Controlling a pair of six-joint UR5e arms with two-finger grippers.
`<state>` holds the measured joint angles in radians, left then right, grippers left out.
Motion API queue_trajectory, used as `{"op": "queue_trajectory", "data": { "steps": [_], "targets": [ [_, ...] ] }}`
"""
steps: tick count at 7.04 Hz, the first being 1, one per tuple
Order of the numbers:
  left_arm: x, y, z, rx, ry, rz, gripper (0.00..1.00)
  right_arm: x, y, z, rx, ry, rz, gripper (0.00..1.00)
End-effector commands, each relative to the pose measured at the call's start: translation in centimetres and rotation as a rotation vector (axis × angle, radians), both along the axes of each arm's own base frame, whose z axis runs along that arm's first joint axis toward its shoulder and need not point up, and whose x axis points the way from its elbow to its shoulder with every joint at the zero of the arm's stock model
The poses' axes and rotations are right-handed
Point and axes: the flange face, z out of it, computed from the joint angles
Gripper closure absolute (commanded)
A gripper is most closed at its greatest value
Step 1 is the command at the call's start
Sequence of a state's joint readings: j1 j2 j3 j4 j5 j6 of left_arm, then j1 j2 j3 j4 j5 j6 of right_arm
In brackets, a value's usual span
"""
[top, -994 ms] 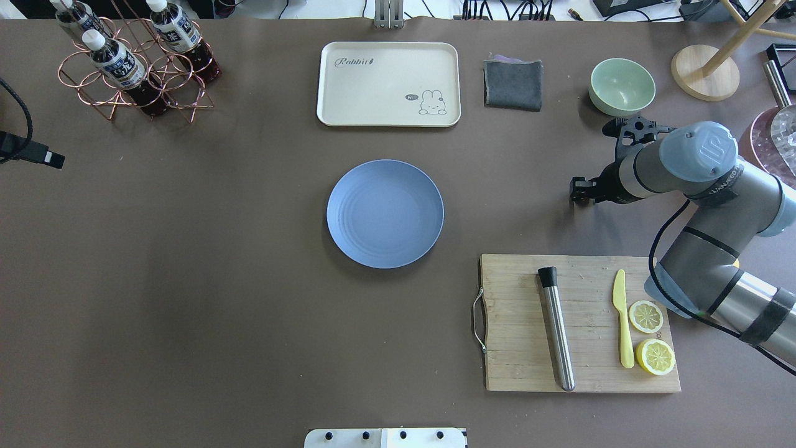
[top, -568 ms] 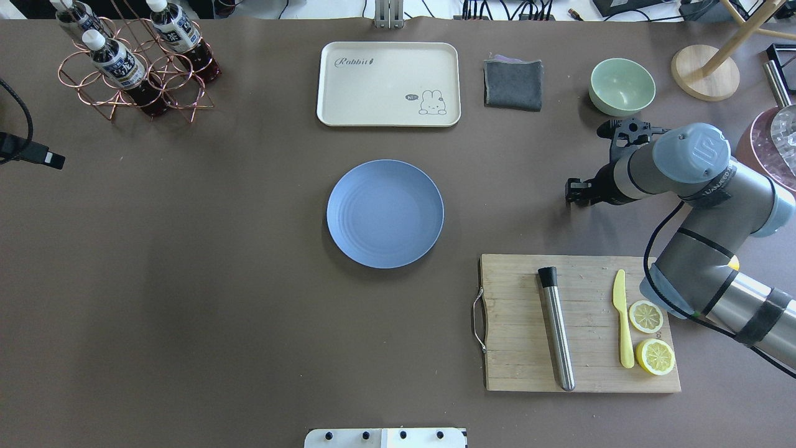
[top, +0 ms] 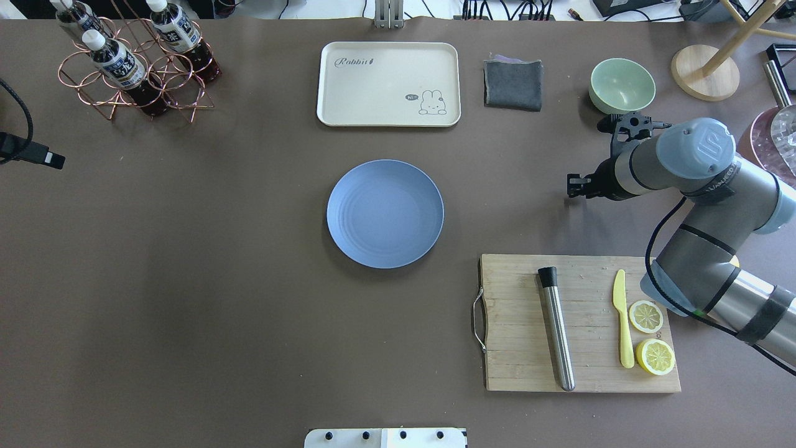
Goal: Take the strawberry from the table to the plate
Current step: 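Carry the strawberry with the right gripper over the blue plate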
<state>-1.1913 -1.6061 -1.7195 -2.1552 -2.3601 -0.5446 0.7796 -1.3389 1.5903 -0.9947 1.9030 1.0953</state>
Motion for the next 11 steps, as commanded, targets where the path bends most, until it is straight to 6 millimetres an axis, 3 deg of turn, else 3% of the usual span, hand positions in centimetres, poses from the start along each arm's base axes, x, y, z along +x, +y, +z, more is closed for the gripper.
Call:
{"op": "queue_trajectory", "data": {
  "steps": [1, 2, 3, 4, 5, 7, 9, 10, 11],
  "targets": [
    [0.1, 0.0, 0.0, 0.0, 0.0, 0.001, 0.02, 0.5, 0.5, -3.1, 0.013, -0.023, 0.007, 1.0],
    [-0.1, 0.1, 0.2, -0.003, -0.001, 0.0, 0.02, -0.3, -0.3, -7.5, -0.036, -0.034, 0.048, 1.0],
    [-0.5, 0.6, 1.2, -0.02, -0.009, -0.003, 0.02, -3.3, -0.3, -11.2, -0.084, -0.048, 0.094, 1.0],
    [-2.0, 0.2, 2.0, 0.019, -0.038, 0.011, 0.02, -6.8, 0.6, -14.5, -0.091, -0.046, 0.126, 1.0],
    [-5.0, -0.5, 3.0, 0.018, -0.087, 0.009, 0.02, -9.8, 1.9, -17.8, -0.12, -0.05, 0.154, 1.0],
    [-10.5, -1.0, 5.0, 0.026, -0.172, 0.037, 0.02, -15.5, 6.0, -21.4, -0.118, -0.052, 0.18, 1.0],
    [-14.4, -1.0, 6.4, -0.009, -0.221, 0.096, 0.02, -19.4, 10.0, -23.5, -0.104, -0.053, 0.161, 1.0],
    [-14.6, -0.9, 6.8, -0.01, -0.226, 0.11, 0.02, -21.1, 11.2, -24.3, -0.086, -0.051, 0.153, 1.0],
    [-14.9, -0.3, 8.2, -0.037, -0.231, 0.109, 0.02, -23.7, 10.5, -26.2, -0.108, -0.059, 0.176, 1.0]
  ]
}}
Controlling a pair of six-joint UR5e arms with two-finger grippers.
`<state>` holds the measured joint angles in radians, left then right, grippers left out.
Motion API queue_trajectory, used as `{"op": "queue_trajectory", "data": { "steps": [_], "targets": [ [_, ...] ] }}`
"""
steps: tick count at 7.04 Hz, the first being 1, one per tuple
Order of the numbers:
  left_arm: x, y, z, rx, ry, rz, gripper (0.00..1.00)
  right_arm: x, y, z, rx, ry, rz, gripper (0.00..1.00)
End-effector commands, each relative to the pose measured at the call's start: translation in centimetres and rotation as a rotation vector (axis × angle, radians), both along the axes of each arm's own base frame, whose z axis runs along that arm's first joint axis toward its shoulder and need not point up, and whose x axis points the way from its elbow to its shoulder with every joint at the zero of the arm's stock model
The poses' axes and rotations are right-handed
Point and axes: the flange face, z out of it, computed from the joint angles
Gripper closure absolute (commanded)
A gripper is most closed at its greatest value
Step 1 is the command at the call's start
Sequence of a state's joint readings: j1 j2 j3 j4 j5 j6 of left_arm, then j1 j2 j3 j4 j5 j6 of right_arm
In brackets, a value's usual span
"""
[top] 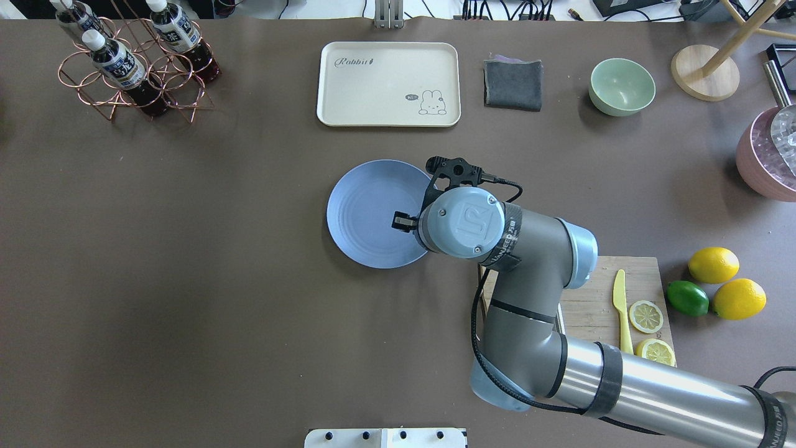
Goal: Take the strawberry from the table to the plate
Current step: 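Carry the strawberry with the right gripper over the blue plate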
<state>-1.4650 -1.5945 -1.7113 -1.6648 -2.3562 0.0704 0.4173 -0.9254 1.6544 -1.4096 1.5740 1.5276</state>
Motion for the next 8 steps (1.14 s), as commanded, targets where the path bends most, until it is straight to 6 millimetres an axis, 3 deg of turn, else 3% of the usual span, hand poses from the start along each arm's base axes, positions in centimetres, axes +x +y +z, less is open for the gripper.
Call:
{"op": "queue_trajectory", "data": {
  "steps": [1, 2, 3, 6, 8],
  "targets": [
    [-0.4, 0.9, 3.1, -0.094, -0.014, 0.008, 0.02, -4.9, -0.7, -3.2, -0.02, -0.004, 0.025, 1.0],
    [-0.3, 0.8, 3.2, -0.194, -0.019, 0.01, 0.02, -5.1, -0.8, -3.4, -0.016, -0.004, 0.029, 1.0],
    [-0.3, 0.4, 2.5, -0.202, -0.019, 0.011, 0.02, -4.9, -1.3, -3.3, -0.004, 0.004, 0.044, 1.0],
    [-0.6, 1.3, 3.8, -0.161, -0.023, 0.041, 0.02, -6.3, -4.1, -4.0, -0.003, 0.018, 0.075, 1.0],
    [-0.6, 1.4, 4.2, -0.171, -0.022, 0.043, 0.02, -7.4, -4.6, -2.5, 0.0, 0.011, 0.077, 1.0]
  ]
}}
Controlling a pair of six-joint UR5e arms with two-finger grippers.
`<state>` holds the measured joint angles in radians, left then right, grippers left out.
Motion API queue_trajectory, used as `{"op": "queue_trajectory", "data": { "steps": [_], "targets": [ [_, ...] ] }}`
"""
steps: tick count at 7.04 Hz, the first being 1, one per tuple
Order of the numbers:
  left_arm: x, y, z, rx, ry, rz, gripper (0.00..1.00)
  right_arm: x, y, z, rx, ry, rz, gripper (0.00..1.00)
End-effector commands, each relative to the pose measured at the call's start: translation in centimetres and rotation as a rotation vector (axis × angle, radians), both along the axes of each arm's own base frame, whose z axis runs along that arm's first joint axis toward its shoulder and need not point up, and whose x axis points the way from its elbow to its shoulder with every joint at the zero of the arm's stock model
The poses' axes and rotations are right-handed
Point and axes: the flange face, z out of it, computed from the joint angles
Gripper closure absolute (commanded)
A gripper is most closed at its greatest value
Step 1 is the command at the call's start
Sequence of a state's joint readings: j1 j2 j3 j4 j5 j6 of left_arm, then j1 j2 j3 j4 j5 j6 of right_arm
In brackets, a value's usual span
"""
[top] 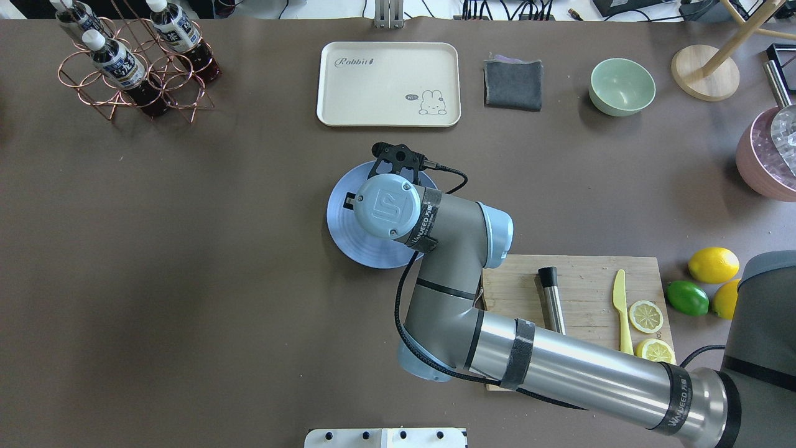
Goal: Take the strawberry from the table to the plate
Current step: 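Lower the strawberry onto the plate and open the right gripper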
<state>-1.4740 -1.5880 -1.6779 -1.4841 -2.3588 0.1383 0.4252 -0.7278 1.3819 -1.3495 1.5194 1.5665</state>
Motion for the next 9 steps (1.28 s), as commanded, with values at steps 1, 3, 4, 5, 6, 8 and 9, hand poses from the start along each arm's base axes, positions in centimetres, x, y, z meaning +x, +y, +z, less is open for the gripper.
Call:
{"op": "queue_trajectory", "data": {
  "steps": [1, 3, 4, 5, 6, 8, 9],
  "targets": [
    [0.1, 0.1, 0.2, 0.0, 0.0, 0.007, 0.02, -0.6, -0.4, 0.8, 0.002, -0.002, 0.002, 1.0],
    [0.1, 0.0, 0.1, 0.002, 0.001, 0.007, 0.02, -0.5, -0.3, 0.7, 0.002, -0.005, 0.0, 0.63],
    [0.1, 0.0, 0.1, 0.002, 0.001, 0.007, 0.02, -0.6, -0.4, 0.8, 0.004, 0.0, -0.003, 0.07],
    [0.1, 0.0, 0.1, 0.002, 0.001, 0.007, 0.02, -0.5, -0.4, 0.8, 0.006, -0.001, -0.003, 0.0],
    [0.1, 0.0, 0.2, 0.0, 0.0, 0.007, 0.02, -0.1, -0.9, 0.5, 0.007, -0.004, 0.001, 0.0],
    [0.1, 0.1, 0.2, -0.001, 0.0, 0.007, 0.02, 2.6, -3.1, -0.7, -0.022, -0.036, 0.001, 0.0],
    [0.1, 0.1, 0.4, -0.009, -0.005, 0.006, 0.02, 5.8, -5.4, -0.9, -0.071, -0.042, -0.006, 0.0]
  ]
}}
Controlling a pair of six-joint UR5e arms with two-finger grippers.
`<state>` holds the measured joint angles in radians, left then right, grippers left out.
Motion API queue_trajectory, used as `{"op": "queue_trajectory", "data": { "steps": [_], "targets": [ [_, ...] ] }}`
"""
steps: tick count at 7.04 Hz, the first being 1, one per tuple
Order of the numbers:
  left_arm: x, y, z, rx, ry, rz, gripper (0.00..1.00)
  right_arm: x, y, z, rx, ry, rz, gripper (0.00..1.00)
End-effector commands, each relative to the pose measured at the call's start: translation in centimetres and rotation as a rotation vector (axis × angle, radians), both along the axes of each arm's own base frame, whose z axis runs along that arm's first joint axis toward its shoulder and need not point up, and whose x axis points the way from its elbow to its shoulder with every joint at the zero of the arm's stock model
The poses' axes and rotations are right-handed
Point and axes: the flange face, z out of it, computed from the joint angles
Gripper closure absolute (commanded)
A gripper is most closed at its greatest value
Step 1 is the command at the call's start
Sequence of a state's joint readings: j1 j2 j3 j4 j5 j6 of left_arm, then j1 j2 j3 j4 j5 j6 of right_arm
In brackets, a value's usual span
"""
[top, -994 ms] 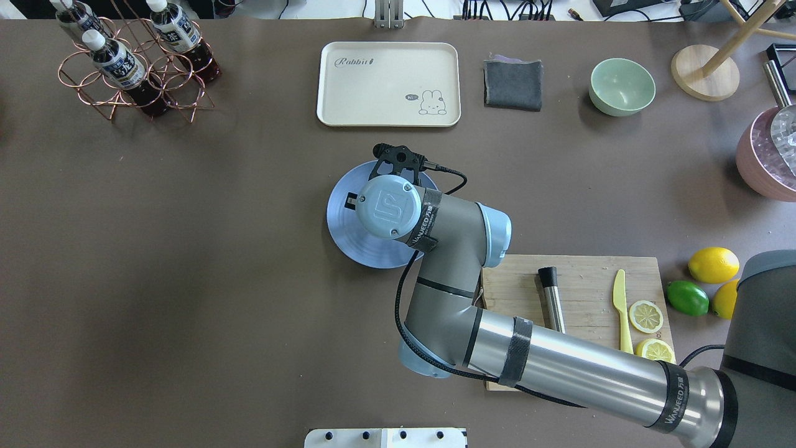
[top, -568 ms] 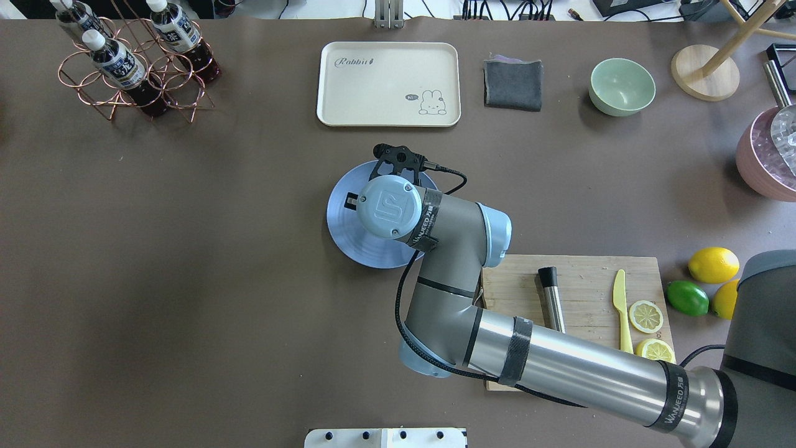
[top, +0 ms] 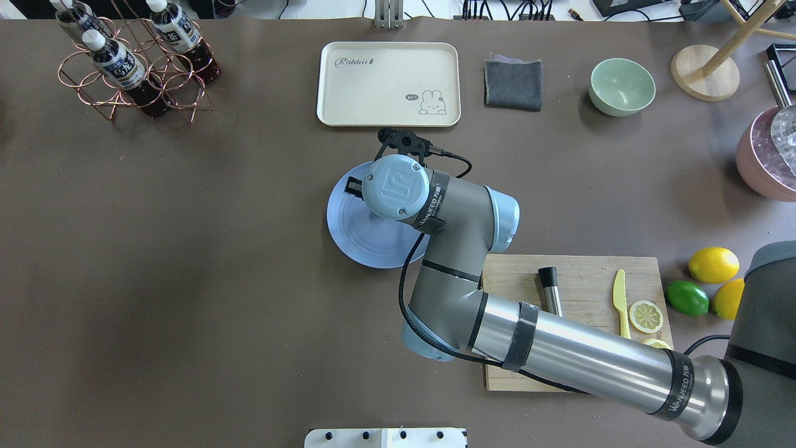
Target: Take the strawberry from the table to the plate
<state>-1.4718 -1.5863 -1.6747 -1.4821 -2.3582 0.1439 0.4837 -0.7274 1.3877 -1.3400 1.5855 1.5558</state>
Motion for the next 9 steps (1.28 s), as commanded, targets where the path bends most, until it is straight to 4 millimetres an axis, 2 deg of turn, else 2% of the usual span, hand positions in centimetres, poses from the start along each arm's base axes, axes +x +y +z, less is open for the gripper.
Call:
{"op": "queue_trajectory", "data": {
  "steps": [1, 2, 3, 4, 7, 9],
  "targets": [
    [0.2, 0.1, 0.6, -0.029, -0.013, 0.004, 0.02, 6.2, -4.2, -0.9, -0.038, 0.037, -0.054, 0.0],
    [0.3, -0.1, 0.3, -0.103, -0.023, 0.008, 0.02, 9.4, -6.2, 0.4, -0.046, 0.06, -0.073, 0.0],
    [0.3, -0.2, 0.2, -0.134, -0.034, 0.008, 0.02, 14.4, -8.3, 3.5, -0.035, 0.075, -0.116, 0.0],
    [-0.1, -0.1, 0.5, -0.136, -0.07, 0.008, 0.02, 20.1, -9.5, 7.6, -0.008, 0.098, -0.176, 0.0],
    [-0.6, 0.4, 1.4, -0.105, -0.064, 0.043, 0.02, 35.9, -8.1, 20.9, 0.072, 0.227, -0.309, 0.0],
    [-0.6, 0.5, 1.4, -0.107, -0.061, 0.043, 0.02, 46.5, -7.7, 28.4, 0.111, 0.282, -0.413, 0.0]
  ]
}}
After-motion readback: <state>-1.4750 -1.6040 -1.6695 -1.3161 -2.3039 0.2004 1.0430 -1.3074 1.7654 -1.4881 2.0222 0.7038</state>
